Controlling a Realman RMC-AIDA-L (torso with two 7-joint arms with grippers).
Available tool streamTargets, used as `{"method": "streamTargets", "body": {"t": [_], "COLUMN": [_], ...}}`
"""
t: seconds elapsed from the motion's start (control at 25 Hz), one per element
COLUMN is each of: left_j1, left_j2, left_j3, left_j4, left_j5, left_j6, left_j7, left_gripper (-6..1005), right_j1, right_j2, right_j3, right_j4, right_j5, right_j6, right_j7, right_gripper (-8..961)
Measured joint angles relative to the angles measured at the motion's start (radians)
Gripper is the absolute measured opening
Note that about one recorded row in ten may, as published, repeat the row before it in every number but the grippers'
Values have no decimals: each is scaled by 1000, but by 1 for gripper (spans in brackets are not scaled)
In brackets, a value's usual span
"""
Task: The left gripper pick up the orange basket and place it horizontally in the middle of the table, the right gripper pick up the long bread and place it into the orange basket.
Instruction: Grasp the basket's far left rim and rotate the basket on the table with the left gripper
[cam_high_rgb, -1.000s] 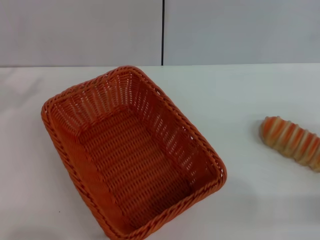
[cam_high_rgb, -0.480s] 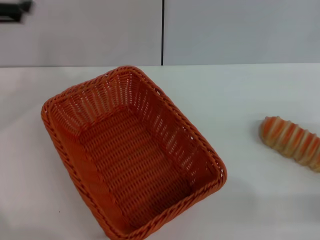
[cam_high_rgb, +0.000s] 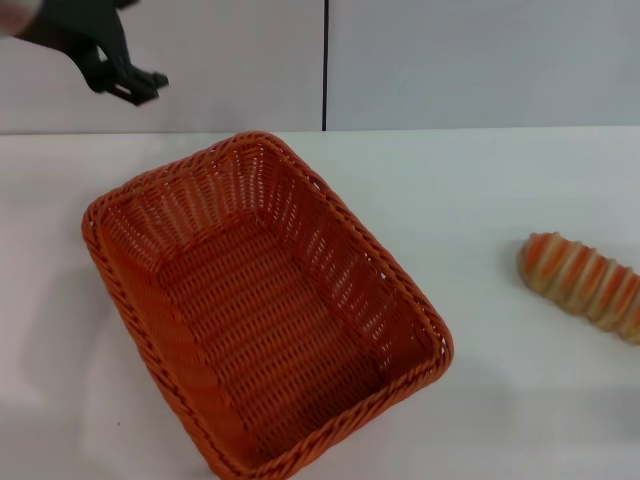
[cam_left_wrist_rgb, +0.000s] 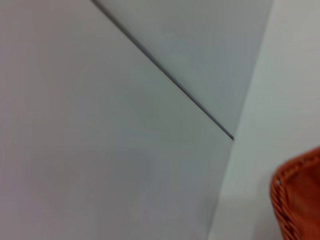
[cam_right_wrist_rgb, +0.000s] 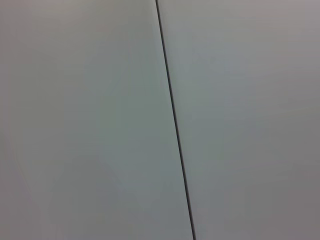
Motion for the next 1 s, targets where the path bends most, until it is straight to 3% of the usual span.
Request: {"method": "streamTargets", "body": {"t": [0.2,0.44,0.52,1.0], "left_j1": [-61,-82,-110,-218], "left_j2": [-1,-1,-1,-1], "left_j3": [44,51,54,47], "left_j4": [-99,-163,-252,-495], "left_j5": [65,76,76,67], "left_j6": [70,95,107,30], "left_j7": [-21,-25,-37,-109], "left_gripper": [813,814,814,814], "right_j1": [-1,0,2,3], "right_j2": [0,0,0,1], "right_j3": [0,-1,-4,-9], "right_j4": [3,4,5,6], "right_j5": [0,-3,-4,-5], "right_j6": [4,9,11,36], "right_j7": [0,0,0,0], "right_gripper": [501,501,501,501]}}
